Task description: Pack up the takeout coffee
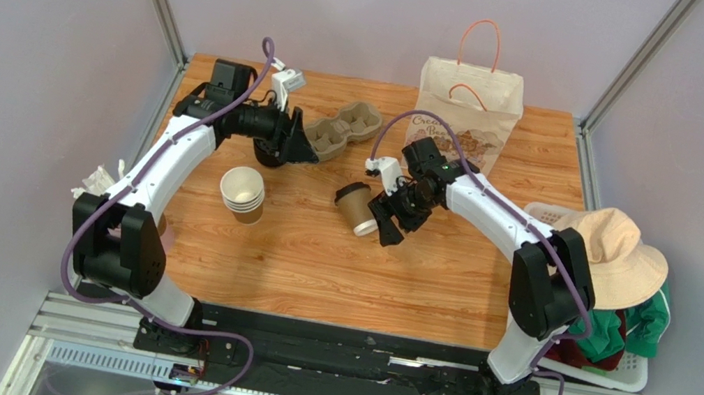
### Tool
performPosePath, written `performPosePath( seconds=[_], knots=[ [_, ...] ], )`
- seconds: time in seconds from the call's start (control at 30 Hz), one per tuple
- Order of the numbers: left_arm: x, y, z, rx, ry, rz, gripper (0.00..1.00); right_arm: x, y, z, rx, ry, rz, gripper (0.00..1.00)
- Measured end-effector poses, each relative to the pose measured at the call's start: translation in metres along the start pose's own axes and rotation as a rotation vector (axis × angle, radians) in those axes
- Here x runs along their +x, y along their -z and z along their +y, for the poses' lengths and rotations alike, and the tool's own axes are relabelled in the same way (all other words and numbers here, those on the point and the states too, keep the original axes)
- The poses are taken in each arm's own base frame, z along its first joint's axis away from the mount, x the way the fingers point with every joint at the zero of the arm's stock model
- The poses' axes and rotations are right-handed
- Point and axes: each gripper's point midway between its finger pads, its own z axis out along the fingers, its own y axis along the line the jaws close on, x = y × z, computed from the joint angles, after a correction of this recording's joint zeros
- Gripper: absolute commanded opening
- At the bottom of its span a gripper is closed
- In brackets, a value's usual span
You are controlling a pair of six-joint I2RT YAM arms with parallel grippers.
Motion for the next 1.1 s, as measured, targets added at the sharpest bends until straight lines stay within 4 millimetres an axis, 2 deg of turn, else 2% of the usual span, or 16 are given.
performPosePath(
  seconds=[0.1, 0.27, 0.37, 0.43, 0.63, 0.97, 1.1],
  knots=[
    [-0.001, 0.000, 0.000, -0.001, 0.000, -0.003, 0.69, -0.017, 0.004, -0.004, 0.014, -0.020, -0.022, 0.80],
    [-0.001, 0.000, 0.002, -0.013, -0.001, -0.002, 0.69, -0.092, 0.015, -0.027, 0.082, -0.053, -0.132, 0.80],
    [0.000, 0.000, 0.004, -0.025, 0.000, 0.002, 0.70, -0.117, 0.007, -0.035, 0.093, -0.080, -0.157, 0.80],
    [0.002, 0.001, 0.006, -0.034, 0.005, 0.010, 0.69, -0.126, -0.003, -0.036, 0.087, -0.099, -0.150, 0.80],
    [0.004, 0.002, 0.009, -0.051, 0.005, 0.016, 0.69, -0.130, -0.026, -0.024, 0.030, -0.159, -0.091, 0.80],
    [0.004, 0.003, 0.010, -0.053, 0.004, 0.013, 0.70, -0.124, -0.027, -0.012, -0.002, -0.211, -0.054, 0.81],
    [0.004, 0.002, 0.010, -0.053, 0.005, 0.013, 0.70, -0.109, -0.034, -0.007, -0.004, -0.205, -0.017, 0.82]
  ],
)
